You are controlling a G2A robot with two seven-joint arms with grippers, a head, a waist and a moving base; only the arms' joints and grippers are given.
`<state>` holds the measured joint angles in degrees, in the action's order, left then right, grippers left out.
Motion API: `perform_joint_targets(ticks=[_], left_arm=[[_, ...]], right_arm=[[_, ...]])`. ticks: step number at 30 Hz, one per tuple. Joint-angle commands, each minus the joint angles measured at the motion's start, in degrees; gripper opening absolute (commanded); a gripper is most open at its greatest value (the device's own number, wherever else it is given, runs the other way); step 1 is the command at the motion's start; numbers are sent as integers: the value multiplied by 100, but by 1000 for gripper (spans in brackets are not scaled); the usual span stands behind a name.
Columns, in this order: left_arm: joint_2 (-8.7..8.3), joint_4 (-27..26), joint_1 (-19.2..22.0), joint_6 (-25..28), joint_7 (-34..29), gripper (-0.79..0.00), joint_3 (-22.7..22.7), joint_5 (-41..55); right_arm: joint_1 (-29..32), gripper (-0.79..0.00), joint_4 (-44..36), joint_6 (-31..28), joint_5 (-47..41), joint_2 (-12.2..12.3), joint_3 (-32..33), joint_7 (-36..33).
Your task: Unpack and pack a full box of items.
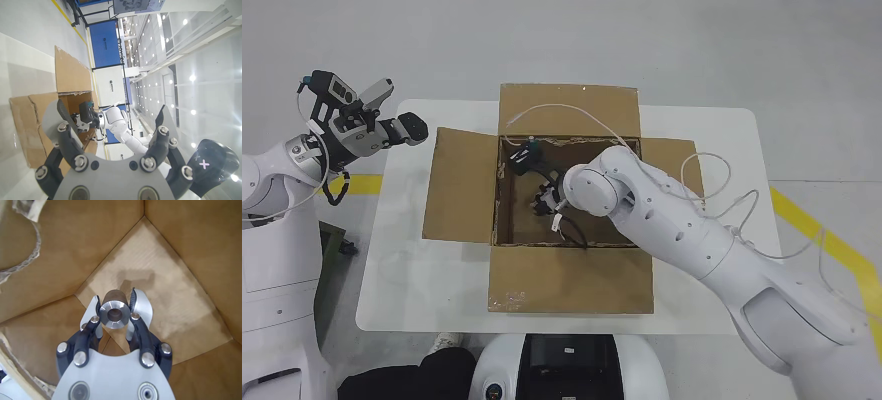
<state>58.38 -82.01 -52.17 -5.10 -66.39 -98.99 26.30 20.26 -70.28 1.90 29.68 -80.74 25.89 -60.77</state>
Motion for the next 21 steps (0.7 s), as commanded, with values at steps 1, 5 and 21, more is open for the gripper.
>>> perform_joint_targets(ticks=[1, 5, 21], left_arm=[[0, 0, 0, 0, 0, 0, 0, 0], [0, 0, 0, 0, 0, 0, 0, 0], [0, 0, 0, 0, 0, 0, 0, 0]], right_arm=[[-18, -763, 83, 15, 70, -58, -61, -14], [-5, -671, 225, 51, 140, -170, -155, -32], [22, -231, 109, 97, 435, -279, 94, -253]])
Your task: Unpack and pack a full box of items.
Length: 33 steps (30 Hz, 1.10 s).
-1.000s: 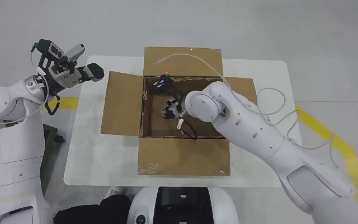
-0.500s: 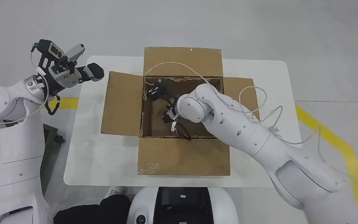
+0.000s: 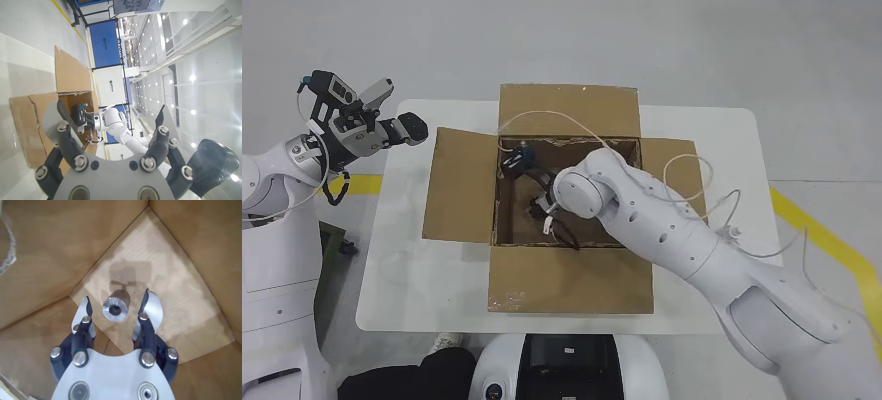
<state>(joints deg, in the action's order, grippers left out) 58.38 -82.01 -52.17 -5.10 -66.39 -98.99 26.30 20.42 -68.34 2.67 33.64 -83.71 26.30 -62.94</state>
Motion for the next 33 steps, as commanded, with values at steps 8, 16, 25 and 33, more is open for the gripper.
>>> perform_joint_targets(ticks=[8, 16, 25, 33], left_arm=[[0, 0, 0, 0, 0, 0, 0, 0], [0, 0, 0, 0, 0, 0, 0, 0], [0, 0, 0, 0, 0, 0, 0, 0], [0, 0, 0, 0, 0, 0, 0, 0]], right_arm=[[287, -268, -1225, 265, 491, 346, 758, -572], [897, -259, -2595, 383, 907, 709, 1620, -1216], [1592, -148, -3847, 585, 1388, 1003, 2569, -1718], [2273, -151, -4685, 676, 1891, 1251, 3645, -2106]])
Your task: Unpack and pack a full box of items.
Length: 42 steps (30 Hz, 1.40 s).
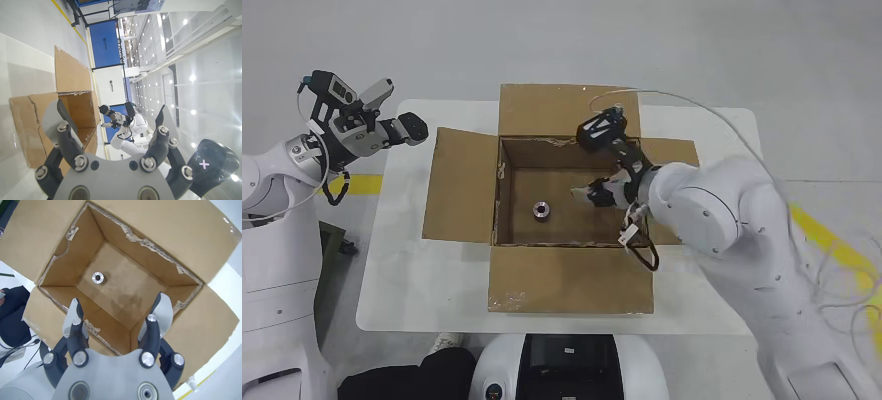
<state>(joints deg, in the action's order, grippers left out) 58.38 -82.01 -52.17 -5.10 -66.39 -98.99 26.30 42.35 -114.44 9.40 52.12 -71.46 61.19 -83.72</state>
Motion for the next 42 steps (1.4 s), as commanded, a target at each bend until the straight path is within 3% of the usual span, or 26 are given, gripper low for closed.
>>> perform_joint_targets(ticks=[1, 14, 23, 29, 42], left_arm=[[0, 0, 0, 0, 0, 0, 0, 0], [0, 0, 0, 0, 0, 0, 0, 0], [0, 0, 0, 0, 0, 0, 0, 0], [0, 0, 0, 0, 0, 0, 0, 0], [0, 0, 0, 0, 0, 0, 0, 0]], right_arm=[[191, -148, -186, -11, 77, 56, 313, -66], [1986, -132, -1404, -371, 268, 409, 2519, -428], [2830, -108, -1606, -788, -37, 592, 3653, -428], [3216, -114, -1644, -884, -315, 675, 4209, -428], [4194, -89, -1862, -781, -592, 793, 4747, -424]])
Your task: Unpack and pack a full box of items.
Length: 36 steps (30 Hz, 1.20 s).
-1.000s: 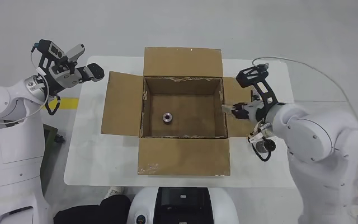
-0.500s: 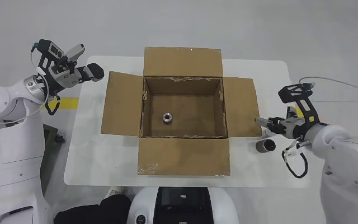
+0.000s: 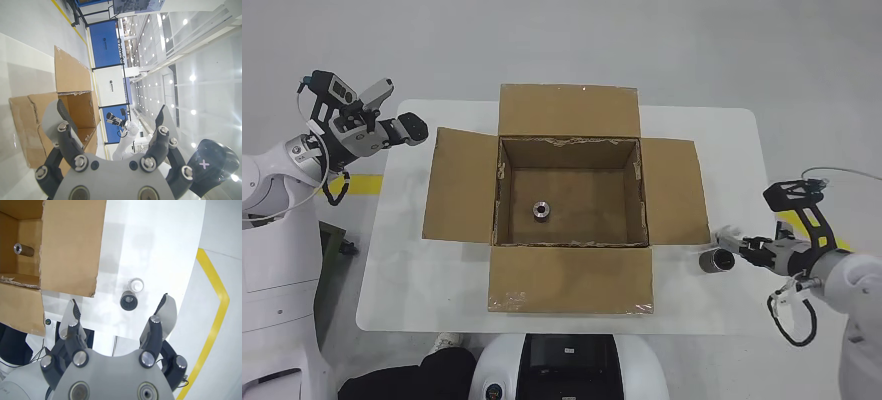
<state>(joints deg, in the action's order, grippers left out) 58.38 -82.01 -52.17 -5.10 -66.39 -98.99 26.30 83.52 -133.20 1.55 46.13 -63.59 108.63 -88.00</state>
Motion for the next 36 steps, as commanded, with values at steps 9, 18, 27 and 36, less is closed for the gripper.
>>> perform_joint_targets(ticks=[9, 18, 27, 36], left_arm=[[0, 0, 0, 0, 0, 0, 0, 0], [0, 0, 0, 0, 0, 0, 0, 0], [0, 0, 0, 0, 0, 0, 0, 0], [0, 0, 0, 0, 0, 0, 0, 0]], right_arm=[[517, -62, 599, -21, -171, 24, -87, 544], [619, 0, 1058, -43, 43, 61, -309, 958], [527, 0, 1567, 35, 122, 80, -634, 1452], [419, 0, 1771, 218, 422, 100, -997, 1602]])
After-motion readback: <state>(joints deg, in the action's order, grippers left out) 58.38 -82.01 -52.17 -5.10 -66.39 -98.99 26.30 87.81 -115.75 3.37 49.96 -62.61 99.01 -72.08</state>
